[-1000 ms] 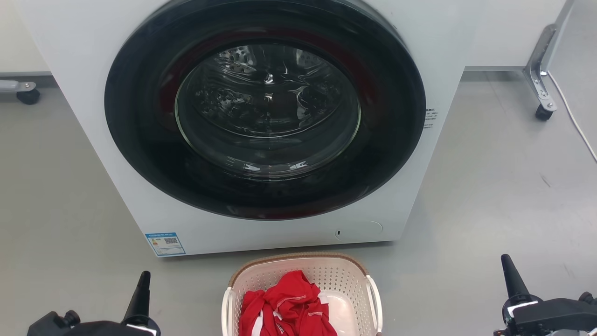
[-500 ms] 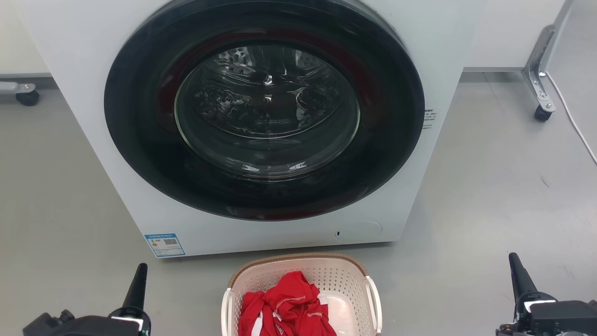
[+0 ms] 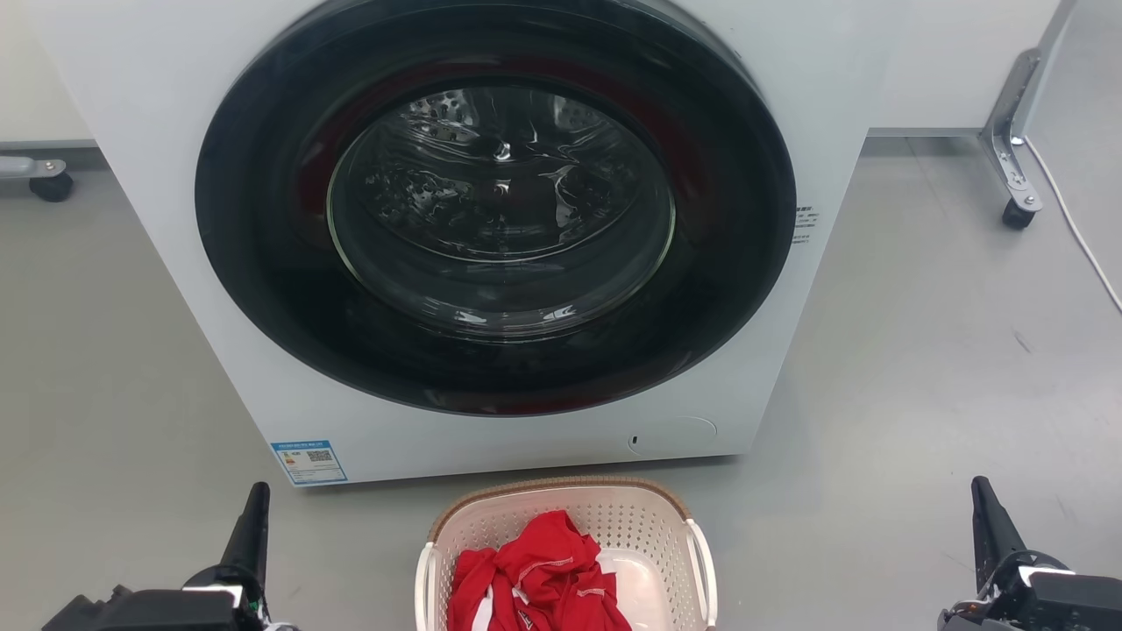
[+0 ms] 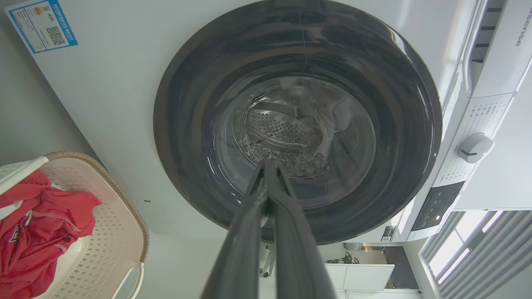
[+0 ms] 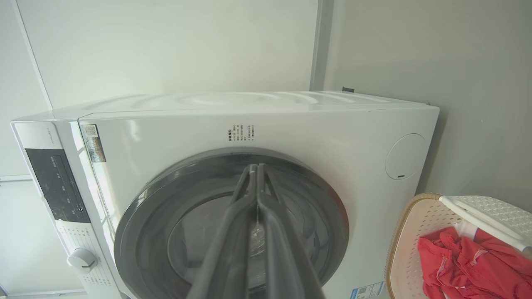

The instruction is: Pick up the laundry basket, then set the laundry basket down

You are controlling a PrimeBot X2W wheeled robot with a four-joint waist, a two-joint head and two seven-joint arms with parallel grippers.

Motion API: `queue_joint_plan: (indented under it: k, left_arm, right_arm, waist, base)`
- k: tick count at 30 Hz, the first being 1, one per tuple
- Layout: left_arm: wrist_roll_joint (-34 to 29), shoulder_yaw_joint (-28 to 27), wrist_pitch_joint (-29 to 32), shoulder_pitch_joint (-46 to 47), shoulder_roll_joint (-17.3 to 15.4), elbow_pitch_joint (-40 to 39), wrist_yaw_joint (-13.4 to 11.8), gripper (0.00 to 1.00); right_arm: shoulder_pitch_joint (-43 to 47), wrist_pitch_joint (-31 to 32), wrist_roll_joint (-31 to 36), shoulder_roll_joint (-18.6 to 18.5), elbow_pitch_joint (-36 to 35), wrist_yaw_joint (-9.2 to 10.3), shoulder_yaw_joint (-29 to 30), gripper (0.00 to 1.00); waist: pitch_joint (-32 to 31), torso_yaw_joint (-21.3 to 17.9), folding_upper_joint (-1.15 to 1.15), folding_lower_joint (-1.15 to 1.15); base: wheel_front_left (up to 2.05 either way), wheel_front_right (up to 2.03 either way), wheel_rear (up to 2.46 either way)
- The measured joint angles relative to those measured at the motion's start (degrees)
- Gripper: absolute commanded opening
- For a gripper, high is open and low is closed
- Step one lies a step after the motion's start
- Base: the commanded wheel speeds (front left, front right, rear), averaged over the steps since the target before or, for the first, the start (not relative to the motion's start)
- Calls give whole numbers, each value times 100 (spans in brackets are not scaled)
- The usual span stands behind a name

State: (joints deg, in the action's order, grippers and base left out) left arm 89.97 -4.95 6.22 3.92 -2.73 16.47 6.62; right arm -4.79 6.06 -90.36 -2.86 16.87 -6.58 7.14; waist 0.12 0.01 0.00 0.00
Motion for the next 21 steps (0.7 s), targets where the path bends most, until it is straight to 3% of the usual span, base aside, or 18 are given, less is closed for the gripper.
queue_joint_plan:
  k: [21]
  left_arm:
    - [168,-29,25,55,25,27,42,0]
  right_arm:
    - [-43,43,-107,31,20,-8,52,0]
  waist:
    - [-2,-1,0,0]
  base:
    - [0,0,0]
